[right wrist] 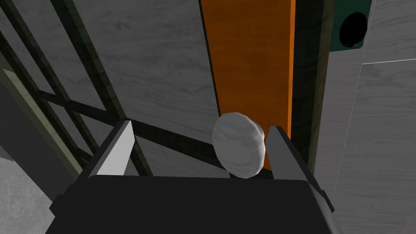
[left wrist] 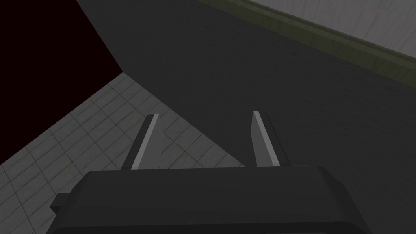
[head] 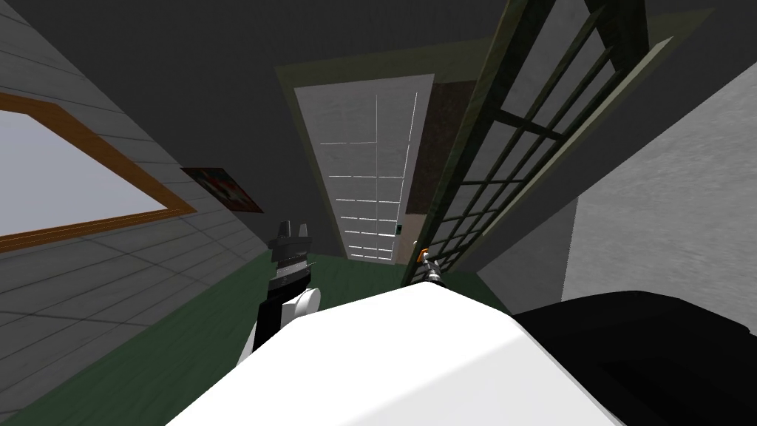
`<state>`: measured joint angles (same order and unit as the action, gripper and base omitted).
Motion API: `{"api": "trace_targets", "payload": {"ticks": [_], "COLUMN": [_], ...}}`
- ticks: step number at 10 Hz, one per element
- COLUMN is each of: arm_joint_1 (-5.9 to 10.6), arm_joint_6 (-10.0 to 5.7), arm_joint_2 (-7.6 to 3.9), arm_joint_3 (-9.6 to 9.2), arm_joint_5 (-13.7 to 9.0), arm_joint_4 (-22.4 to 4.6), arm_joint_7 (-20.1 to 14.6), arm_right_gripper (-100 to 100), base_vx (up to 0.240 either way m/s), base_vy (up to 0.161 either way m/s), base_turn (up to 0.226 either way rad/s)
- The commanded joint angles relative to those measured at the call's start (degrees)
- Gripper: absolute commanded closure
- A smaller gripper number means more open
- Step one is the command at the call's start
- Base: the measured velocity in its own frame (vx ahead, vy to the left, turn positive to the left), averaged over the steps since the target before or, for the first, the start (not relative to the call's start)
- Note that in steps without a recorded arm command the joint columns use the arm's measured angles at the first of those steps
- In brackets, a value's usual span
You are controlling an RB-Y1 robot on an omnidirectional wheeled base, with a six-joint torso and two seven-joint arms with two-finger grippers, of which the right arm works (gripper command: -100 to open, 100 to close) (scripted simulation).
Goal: Pull the door open
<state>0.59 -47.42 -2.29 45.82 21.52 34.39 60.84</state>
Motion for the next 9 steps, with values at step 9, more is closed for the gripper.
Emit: {"api": "trace_targets", "payload": {"ticks": [9], "arm_joint_1": [0.89], "arm_joint_6": [3.16], "arm_joint_2": [-2.26], "arm_joint_3": [1.73], "arm_joint_5": [-3.1], "arm_joint_4": [-2.9], "arm_joint_7": [0.5], "arm_right_gripper": [100], "base_vx": [-0.010], "base_vy": [0.004], "base_turn": [-0.014]}}
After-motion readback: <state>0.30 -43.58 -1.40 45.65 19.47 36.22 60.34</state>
